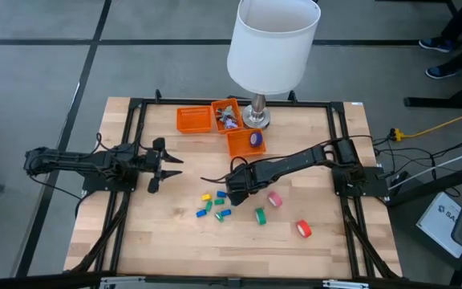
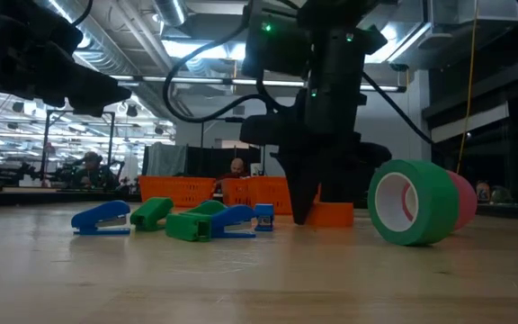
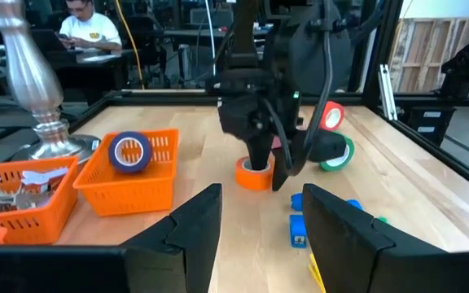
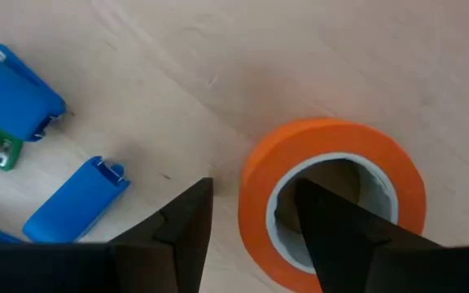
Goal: Pick and place Stapler, Stapler remover, tape
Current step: Put the orange tape into the bottom right orange basket
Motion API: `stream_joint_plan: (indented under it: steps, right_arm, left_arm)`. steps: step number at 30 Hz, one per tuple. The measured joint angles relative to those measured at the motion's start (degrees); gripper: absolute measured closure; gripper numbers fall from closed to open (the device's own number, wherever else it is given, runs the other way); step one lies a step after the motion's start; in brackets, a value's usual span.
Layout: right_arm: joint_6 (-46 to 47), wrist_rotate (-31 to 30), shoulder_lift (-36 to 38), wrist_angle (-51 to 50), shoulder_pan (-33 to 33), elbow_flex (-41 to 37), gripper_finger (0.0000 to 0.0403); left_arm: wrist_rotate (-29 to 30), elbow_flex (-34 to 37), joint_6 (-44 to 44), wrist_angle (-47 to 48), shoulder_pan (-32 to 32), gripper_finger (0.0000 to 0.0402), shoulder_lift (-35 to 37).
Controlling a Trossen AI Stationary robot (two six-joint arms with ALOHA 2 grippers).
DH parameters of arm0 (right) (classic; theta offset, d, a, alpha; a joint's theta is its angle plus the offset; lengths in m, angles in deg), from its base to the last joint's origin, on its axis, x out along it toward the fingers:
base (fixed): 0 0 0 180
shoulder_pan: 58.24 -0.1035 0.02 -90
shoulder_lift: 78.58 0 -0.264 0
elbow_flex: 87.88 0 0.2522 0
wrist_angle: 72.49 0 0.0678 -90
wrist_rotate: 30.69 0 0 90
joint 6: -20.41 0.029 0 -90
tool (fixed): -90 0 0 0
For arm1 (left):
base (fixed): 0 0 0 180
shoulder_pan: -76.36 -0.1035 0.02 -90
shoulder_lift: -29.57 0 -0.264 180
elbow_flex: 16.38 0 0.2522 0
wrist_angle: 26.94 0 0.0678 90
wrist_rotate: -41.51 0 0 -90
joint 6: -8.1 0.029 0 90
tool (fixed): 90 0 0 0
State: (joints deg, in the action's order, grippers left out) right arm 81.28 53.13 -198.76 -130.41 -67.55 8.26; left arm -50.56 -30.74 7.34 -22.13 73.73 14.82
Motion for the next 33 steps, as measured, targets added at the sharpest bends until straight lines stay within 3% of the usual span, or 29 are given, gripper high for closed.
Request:
stream_joint_plan:
  steps: [6,15,22,28,33]
  right_arm:
    - [-0.02,0.61,-0.18,-0.7,0.86,0.14,0.0255]
    - [-0.53,-2.08,-0.21,-3.32,1.75,1.71,0.0359]
    - [-5.93,-4.64,3.85,-2.87,3.93,1.77,0.0357]
    - [-12.33,-9.32,10.64,-2.93,5.59,1.76,0.0314]
    - [-16.78,-13.56,15.46,-2.62,7.68,1.59,0.0339]
  left_arm:
    - [0.0,0.0,0.0,0.15,0.0,0.0233,-0.03]
    - [0.0,0.0,0.0,0.15,0.0,0.0233,-0.03]
    - [0.01,0.0,0.0,0.14,0.0,0.0233,-0.03]
    - [0.02,0.0,0.0,0.15,0.0,0.0233,-0.03]
    - [0.02,0.0,0.0,0.13,0.0,0.0233,-0.03]
